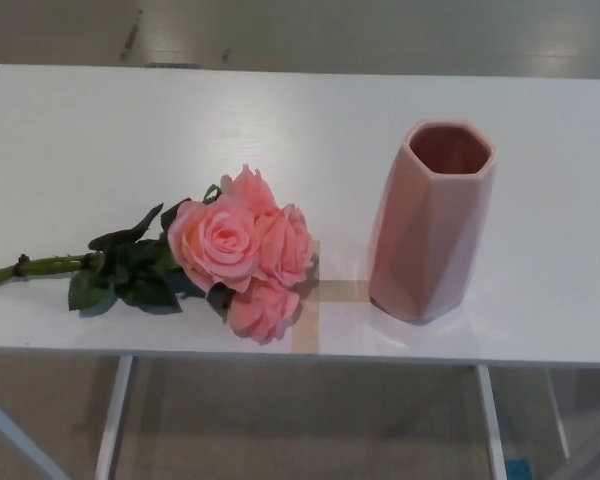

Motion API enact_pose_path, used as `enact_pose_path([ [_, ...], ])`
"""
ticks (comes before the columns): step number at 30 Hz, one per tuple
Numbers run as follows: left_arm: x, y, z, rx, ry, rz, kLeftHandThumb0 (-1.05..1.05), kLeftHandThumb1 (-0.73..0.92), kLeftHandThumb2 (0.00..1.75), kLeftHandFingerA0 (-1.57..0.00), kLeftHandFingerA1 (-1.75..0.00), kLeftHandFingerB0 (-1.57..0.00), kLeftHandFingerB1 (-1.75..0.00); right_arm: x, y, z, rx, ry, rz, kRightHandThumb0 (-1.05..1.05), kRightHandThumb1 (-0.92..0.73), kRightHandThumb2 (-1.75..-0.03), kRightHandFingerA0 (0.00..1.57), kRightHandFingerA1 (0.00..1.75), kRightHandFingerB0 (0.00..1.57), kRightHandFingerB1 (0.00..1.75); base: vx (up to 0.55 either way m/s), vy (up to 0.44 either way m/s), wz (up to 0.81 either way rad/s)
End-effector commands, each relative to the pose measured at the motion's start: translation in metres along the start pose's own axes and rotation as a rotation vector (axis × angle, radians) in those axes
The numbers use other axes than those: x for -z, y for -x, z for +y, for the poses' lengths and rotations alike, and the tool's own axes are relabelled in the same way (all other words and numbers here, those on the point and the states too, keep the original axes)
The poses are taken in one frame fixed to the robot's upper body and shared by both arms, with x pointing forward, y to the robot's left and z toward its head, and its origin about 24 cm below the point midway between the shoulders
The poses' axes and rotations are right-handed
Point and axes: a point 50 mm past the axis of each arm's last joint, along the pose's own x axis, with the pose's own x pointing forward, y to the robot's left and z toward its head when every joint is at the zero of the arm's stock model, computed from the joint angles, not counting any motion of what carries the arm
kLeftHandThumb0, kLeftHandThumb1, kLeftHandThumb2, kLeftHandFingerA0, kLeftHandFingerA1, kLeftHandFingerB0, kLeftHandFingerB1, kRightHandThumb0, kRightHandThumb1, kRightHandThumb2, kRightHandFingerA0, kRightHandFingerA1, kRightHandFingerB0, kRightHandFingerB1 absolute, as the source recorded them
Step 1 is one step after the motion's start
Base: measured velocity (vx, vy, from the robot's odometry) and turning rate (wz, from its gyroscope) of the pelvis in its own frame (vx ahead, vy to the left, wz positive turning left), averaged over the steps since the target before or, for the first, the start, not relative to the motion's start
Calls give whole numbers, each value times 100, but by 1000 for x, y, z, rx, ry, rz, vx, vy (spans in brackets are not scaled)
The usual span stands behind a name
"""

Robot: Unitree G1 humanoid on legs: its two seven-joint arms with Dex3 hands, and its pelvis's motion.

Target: Use the left hand to pick up the rose and then lift and insert it into the pink vase.

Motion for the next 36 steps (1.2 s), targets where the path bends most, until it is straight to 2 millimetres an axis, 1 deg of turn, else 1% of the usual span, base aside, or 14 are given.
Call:
enact_pose_path([
  [1,-2,0,4,-28,26,-31,-11,55,56,-62,-42,-47,-37,1,0,-4,25,-19,-15,-14,-59,-57,63,50,55,46,0,0,0],
  [5,0,1,2,13,36,-36,-12,54,56,-57,-41,-37,-34,1,0,-3,25,-18,-6,-14,-59,-57,63,50,55,46,0,0,0],
  [6,1,2,2,34,30,-39,-10,38,84,-42,-59,-18,-48,2,0,-3,21,-15,-4,-14,-59,-57,63,50,55,46,0,0,0],
  [8,0,2,1,99,16,-54,-11,38,84,-32,-55,-11,-46,1,0,-2,18,-15,-3,-14,-59,-57,63,50,55,46,0,0,0],
  [9,-1,3,0,135,-10,-66,-18,53,57,-27,-35,-19,-30,1,0,-1,20,-11,-4,-14,-59,-57,64,50,55,46,0,0,0],
  [12,-8,5,-4,252,-91,-138,-24,51,57,-9,-30,-8,-26,2,1,-1,22,-7,-4,-15,-59,-57,63,50,55,46,0,0,0],
  [16,-27,19,-16,501,-190,-296,-29,46,54,-8,-28,-4,-25,1,0,-4,29,5,-11,-15,-59,-57,64,50,56,46,0,0,0],
  [17,-32,24,-19,601,-232,-318,-36,41,60,-9,-34,-8,-21,0,0,-5,31,13,-12,-15,-59,-57,64,50,56,46,0,0,0],
  [18,-37,27,-18,676,-266,-323,-23,34,86,-1,-47,0,-47,0,0,-4,30,17,-12,-15,-59,-57,64,50,56,46,0,0,0],
  [20,-42,31,-16,792,-283,-308,-22,30,85,-8,-50,-6,-49,1,0,-3,28,18,-11,-15,-59,-57,64,50,56,46,0,0,0],
  [21,-48,41,-16,962,-279,-279,-39,45,54,-33,-36,-31,-31,1,0,-3,26,20,-10,-14,-59,-57,64,50,56,46,0,0,0],
  [22,-50,45,-17,1014,-282,-269,-39,45,54,-35,-37,-34,-32,1,0,-4,25,22,-10,-14,-59,-57,64,50,56,46,0,0,0],
  [28,-59,63,-21,1228,-318,-228,-43,41,63,-31,-43,-32,-38,2,0,-3,23,26,-9,-15,-59,-57,64,50,56,46,0,0,0],
  [36,-108,118,-28,1541,-385,-408,-29,43,53,-47,-48,-34,-33,-1,-1,-3,21,16,-9,-15,-59,-57,63,50,55,46,0,0,0],
])
